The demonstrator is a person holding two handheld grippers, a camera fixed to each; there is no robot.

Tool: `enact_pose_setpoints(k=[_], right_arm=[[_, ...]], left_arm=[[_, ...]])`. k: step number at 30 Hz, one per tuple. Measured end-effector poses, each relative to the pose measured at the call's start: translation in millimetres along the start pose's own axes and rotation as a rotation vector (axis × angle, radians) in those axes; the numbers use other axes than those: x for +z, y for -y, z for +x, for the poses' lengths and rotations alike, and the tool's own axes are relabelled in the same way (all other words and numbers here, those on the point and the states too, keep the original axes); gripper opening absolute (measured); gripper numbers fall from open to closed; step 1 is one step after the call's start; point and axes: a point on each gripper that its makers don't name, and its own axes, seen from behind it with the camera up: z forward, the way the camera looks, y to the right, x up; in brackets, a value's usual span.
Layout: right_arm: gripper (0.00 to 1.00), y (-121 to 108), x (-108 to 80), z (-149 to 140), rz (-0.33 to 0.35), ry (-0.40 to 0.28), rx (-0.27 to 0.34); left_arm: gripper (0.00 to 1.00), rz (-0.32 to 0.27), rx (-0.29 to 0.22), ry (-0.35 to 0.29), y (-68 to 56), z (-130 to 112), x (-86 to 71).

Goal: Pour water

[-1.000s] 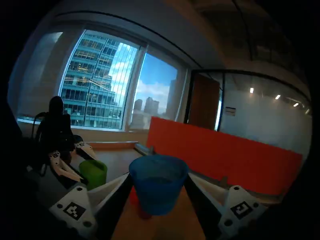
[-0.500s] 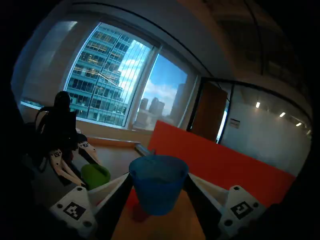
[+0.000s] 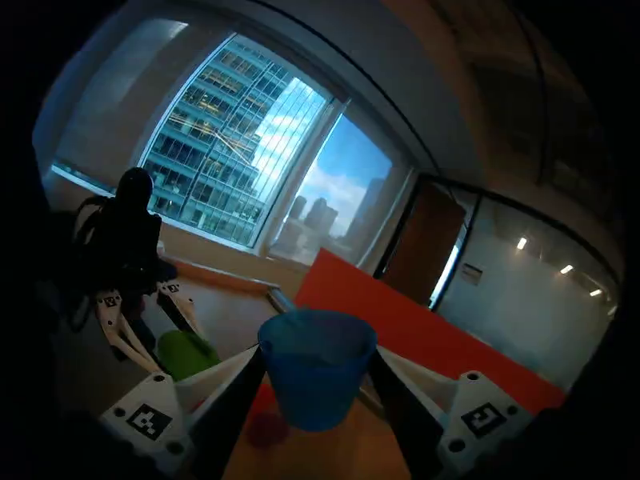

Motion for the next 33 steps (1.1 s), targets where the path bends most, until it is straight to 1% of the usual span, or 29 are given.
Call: enact_pose_setpoints(k=[9, 17, 26, 33], right_arm=[[0.89, -5.6, 6.5, 11.6, -0.002, -0.006, -0.077], [0.89, -6.0, 14.5, 24.2, 0.003, -0.015, -0.162], [0.89, -5.6, 22.7, 34.6, 0.004, -0.02, -0.253], [0.89, -6.0, 29.6, 41.9, 0.005, -0.02, -0.329]], left_arm=[[0.88, -0.013, -0.001, -0.008, -5.7, 1.7, -0.9], [0.87, -0.023, 0.006, -0.009, -10.7, 2.4, -0.1], [0.87, -0.03, -0.01, -0.019, -12.2, 4.4, 0.4], [0.87, -0.032, -0.013, -0.023, -12.6, 5.5, 0.3]])
